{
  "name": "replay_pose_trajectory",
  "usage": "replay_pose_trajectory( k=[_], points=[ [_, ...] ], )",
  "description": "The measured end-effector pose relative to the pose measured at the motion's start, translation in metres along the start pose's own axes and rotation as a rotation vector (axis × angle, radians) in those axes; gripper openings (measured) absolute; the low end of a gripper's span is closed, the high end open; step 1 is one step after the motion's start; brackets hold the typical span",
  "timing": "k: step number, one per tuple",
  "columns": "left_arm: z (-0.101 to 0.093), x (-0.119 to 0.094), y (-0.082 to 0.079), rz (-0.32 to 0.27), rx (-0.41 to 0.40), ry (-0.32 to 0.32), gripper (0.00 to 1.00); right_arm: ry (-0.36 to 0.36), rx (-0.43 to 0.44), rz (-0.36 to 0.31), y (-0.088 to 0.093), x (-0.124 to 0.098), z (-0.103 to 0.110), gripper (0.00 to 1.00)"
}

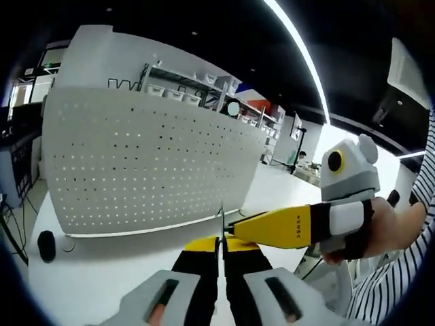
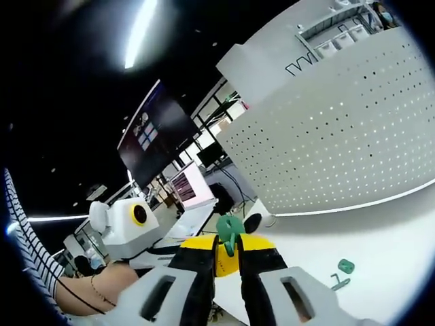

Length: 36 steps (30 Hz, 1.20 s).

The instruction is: Insert the hook assembly into the mounting plate slot until the hook locks in place.

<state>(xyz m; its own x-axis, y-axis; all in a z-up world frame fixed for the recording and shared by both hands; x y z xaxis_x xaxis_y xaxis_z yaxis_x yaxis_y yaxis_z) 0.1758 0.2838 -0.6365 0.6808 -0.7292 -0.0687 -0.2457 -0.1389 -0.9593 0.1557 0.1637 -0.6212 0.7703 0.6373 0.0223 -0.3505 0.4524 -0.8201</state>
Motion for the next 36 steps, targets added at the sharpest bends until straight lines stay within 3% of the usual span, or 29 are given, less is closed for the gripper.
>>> replay_pose_trajectory(
  k=[13, 15, 23, 33, 36],
  points=[
    [-0.002, -0.001, -0.01, -0.016, 0.124, -0.021, 0.01, 0.001, -0.022, -0.017, -0.006, 0.004, 0.001, 0.01],
    [-0.002, -0.001, -0.011, -0.014, 0.12, -0.024, 0.01, -0.003, -0.061, -0.019, -0.006, 0.005, 0.003, 0.01],
    [0.003, -0.001, -0.008, -0.007, 0.102, -0.025, 0.02, 0.016, -0.075, -0.016, -0.003, 0.007, 0.002, 0.0],
    [0.01, -0.002, -0.002, 0.025, 0.082, 0.021, 0.04, -0.01, -0.18, 0.051, 0.001, 0.012, 0.003, 0.0],
    [0.013, -0.005, 0.0, 0.032, 0.067, 0.012, 0.1, -0.022, -0.203, 0.068, 0.002, 0.014, 0.004, 0.0]
  ],
)
Point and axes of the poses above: the point that each gripper's makers call its tool centre point, and the gripper's own axes: x roughly forward along the fingers, z roughly to its left, y roughly out of its underside, the point moved 9 cm from there along -x, roughly backward along the fingers, and after that the axes turned 12 degrees about -z, right-handed, at the moved point
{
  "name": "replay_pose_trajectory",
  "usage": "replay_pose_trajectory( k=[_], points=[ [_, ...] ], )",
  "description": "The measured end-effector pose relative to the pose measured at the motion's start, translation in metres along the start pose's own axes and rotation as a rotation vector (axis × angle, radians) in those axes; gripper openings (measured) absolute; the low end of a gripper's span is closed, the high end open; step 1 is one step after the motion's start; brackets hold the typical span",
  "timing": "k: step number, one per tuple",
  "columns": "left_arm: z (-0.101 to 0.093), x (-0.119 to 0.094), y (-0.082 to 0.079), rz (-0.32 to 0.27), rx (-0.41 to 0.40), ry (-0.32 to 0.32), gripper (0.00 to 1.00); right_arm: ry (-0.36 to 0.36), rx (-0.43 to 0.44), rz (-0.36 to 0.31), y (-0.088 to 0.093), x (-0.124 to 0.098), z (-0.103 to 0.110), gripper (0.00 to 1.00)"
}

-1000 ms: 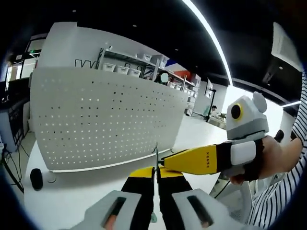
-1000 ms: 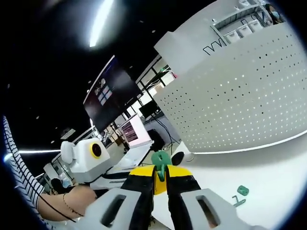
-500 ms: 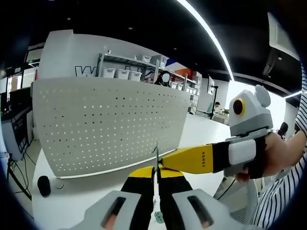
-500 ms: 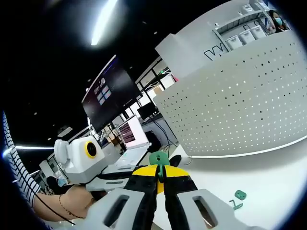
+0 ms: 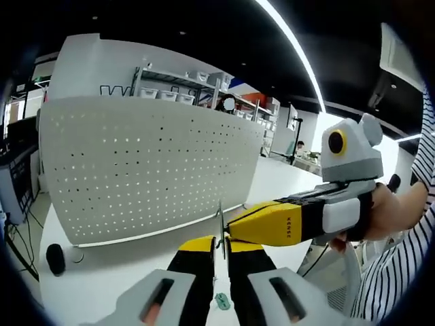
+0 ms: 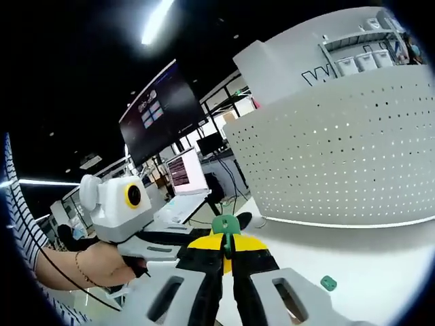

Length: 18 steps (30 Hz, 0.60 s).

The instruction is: Insert the hook assembly into the mounting plate slot until the hook locks in place.

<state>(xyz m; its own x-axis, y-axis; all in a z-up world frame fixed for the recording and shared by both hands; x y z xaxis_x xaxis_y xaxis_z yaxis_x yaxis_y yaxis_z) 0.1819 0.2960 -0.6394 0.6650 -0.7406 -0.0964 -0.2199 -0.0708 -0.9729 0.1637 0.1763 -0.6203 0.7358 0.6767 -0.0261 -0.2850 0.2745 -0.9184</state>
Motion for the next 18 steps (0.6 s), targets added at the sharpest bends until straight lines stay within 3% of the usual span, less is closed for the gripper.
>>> replay_pose_trajectory(
  k=[3, 6, 9, 14, 18],
  points=[
    [0.003, -0.003, 0.002, 0.008, -0.012, -0.001, 0.17, -0.024, -0.056, 0.024, 0.0, 0.002, 0.001, 0.0],
    [0.007, -0.006, 0.006, 0.024, -0.042, -0.01, 0.26, -0.056, -0.019, 0.031, 0.0, 0.005, 0.003, 0.0],
    [0.01, -0.009, 0.009, 0.016, -0.072, -0.023, 0.4, -0.061, -0.031, 0.042, 0.001, 0.007, 0.003, 0.0],
    [0.009, -0.012, 0.01, 0.018, -0.078, -0.009, 0.52, -0.09, -0.069, 0.059, 0.002, 0.008, 0.004, 0.0],
    [0.008, -0.013, 0.012, 0.023, -0.079, -0.002, 0.62, -0.091, -0.104, 0.032, 0.0, 0.007, 0.003, 0.0]
  ],
)
Point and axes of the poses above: the point that each gripper's makers call its tool centre point, and the gripper's own axes: x roughly forward along the fingers, z roughly to its left, y roughly out of its underside, the point moved 9 cm from there along -x, roughly backward along the fingers, and after that the axes turned 12 degrees about -z, right-handed, at the moved point
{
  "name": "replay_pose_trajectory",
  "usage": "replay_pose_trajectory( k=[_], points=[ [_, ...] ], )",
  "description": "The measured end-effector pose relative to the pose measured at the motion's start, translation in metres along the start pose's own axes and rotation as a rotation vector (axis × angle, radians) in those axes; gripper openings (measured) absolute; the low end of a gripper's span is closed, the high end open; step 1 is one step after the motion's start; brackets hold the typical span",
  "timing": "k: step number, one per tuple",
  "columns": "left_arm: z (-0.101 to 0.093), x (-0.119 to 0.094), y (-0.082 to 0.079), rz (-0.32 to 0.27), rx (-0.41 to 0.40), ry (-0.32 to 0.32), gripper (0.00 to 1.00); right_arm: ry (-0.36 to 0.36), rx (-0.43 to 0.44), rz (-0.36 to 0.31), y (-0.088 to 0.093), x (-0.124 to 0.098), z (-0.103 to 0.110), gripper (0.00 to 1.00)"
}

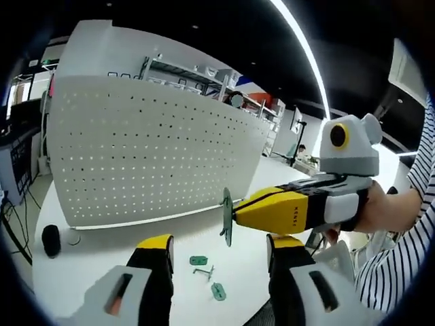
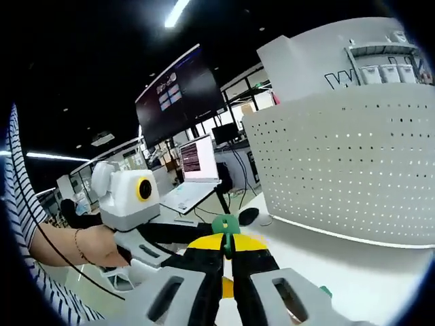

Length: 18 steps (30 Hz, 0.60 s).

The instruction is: Insert the hook assembly into the mounting plate slot until the hook locks in place.

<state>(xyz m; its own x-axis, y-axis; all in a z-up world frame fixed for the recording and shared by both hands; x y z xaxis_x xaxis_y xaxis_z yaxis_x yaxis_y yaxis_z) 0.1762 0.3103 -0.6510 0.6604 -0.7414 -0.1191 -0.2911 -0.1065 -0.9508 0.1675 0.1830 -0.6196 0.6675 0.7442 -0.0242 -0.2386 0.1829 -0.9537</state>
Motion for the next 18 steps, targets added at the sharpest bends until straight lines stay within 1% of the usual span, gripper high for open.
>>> replay_pose_trajectory(
  k=[1, 2, 5, 8, 10, 15, 18],
  points=[
    [0.0, 0.0, 0.001, 0.0, -0.006, 0.003, 0.64, 0.0, 0.001, -0.002, -0.001, 0.0, -0.001, 0.0],
    [-0.001, 0.0, 0.001, 0.0, -0.01, 0.004, 0.68, 0.011, -0.013, -0.021, -0.003, 0.0, -0.002, 0.0],
    [-0.003, 0.001, 0.001, -0.013, -0.017, 0.01, 0.73, 0.022, -0.03, -0.033, -0.006, -0.001, -0.004, 0.0],
    [-0.005, 0.001, 0.0, -0.021, -0.026, 0.021, 0.75, 0.032, -0.065, -0.035, -0.005, -0.002, -0.006, 0.0],
    [-0.007, 0.002, 0.0, -0.027, -0.033, 0.026, 0.76, 0.037, -0.065, -0.037, -0.005, -0.003, -0.006, 0.0],
    [-0.01, 0.001, 0.001, -0.031, -0.044, 0.025, 0.82, 0.064, -0.07, -0.066, -0.007, -0.003, -0.009, 0.0],
    [-0.011, 0.0, 0.0, -0.034, -0.045, 0.026, 0.85, 0.085, -0.097, -0.081, -0.009, -0.001, -0.01, 0.0]
  ],
)
Point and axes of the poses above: the point that each gripper's makers call its tool centre point, and the gripper's own axes: x roughly forward along the fingers, z roughly to its left, y roughly out of its underside, the point moved 9 cm from there along -x, roughly backward along the fingers, and after that the axes turned 12 degrees about -z, right-handed, at the moved point
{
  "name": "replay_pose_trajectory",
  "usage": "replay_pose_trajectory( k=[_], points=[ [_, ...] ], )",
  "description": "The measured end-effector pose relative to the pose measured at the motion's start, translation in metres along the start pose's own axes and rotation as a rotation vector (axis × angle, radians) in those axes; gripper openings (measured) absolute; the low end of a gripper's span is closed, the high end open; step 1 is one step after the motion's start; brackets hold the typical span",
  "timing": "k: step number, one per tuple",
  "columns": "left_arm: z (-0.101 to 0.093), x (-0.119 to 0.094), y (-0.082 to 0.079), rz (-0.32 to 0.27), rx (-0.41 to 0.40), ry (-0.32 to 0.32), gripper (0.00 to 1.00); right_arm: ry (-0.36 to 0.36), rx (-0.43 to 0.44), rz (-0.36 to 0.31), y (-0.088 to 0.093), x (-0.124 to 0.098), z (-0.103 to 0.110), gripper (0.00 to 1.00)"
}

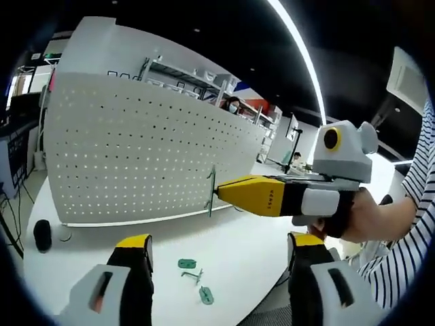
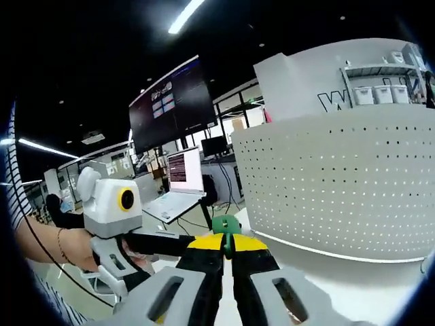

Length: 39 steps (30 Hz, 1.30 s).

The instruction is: Insert the hook assembly into the mounting plate slot until the hook locks in place.

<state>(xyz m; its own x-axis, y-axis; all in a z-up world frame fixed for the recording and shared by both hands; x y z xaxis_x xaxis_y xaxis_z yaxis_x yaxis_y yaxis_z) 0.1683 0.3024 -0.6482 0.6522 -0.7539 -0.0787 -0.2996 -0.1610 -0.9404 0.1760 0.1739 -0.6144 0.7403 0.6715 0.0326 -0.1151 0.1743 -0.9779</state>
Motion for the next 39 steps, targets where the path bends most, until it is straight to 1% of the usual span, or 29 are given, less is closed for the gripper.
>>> replay_pose_trajectory(
  k=[4, 10, 13, 16, 18, 19, 21, 26, 29, 35, 39],
  points=[
    [0.003, -0.003, -0.003, -0.021, -0.004, -0.021, 0.89, 0.037, -0.037, -0.031, -0.002, 0.002, -0.002, 0.0],
    [0.005, -0.004, -0.004, -0.021, -0.008, -0.027, 0.9, 0.094, -0.076, -0.066, -0.002, 0.005, -0.004, 0.0],
    [0.005, -0.004, -0.004, -0.025, -0.013, -0.032, 0.92, 0.135, -0.127, -0.081, -0.002, 0.004, -0.008, 0.0],
    [0.003, -0.004, -0.004, -0.026, -0.015, -0.027, 0.93, 0.166, -0.135, -0.096, -0.002, 0.004, -0.012, 0.0],
    [0.002, -0.003, -0.004, -0.023, -0.013, -0.023, 0.93, 0.182, -0.131, -0.092, 0.001, 0.006, -0.016, 0.0],
    [0.002, -0.003, -0.003, -0.011, -0.015, -0.017, 0.93, 0.188, -0.134, -0.093, 0.002, 0.007, -0.017, 0.0],
    [0.002, -0.002, -0.002, -0.006, -0.014, -0.015, 0.94, 0.216, -0.156, -0.108, 0.003, 0.007, -0.019, 0.0],
    [0.003, -0.002, 0.003, 0.006, -0.014, -0.014, 0.95, 0.26, -0.181, -0.133, 0.003, 0.009, -0.025, 0.0],
    [0.003, -0.001, 0.004, 0.012, -0.005, -0.022, 0.98, 0.282, -0.184, -0.137, 0.004, 0.013, -0.032, 0.0],
    [0.004, -0.001, 0.005, 0.012, -0.003, -0.021, 0.99, 0.353, -0.214, -0.162, -0.001, 0.019, -0.05, 0.0],
    [0.006, -0.001, 0.008, 0.02, -0.007, -0.023, 1.0, 0.391, -0.26, -0.161, -0.001, 0.024, -0.065, 0.0]
  ],
)
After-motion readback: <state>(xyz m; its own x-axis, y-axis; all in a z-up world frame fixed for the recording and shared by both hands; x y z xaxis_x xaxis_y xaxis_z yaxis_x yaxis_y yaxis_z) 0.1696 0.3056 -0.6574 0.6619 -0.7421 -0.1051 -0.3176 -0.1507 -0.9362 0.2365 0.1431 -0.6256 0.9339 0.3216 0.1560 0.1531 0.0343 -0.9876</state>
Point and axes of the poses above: the point that each gripper's makers call its tool centre point, and the gripper's own axes: x roughly forward along the fingers, z roughly to its left, y roughly out of its underside, the point moved 9 cm from there along -x, roughly backward along the fingers, and after that the axes turned 12 degrees about -z, right-handed, at the moved point
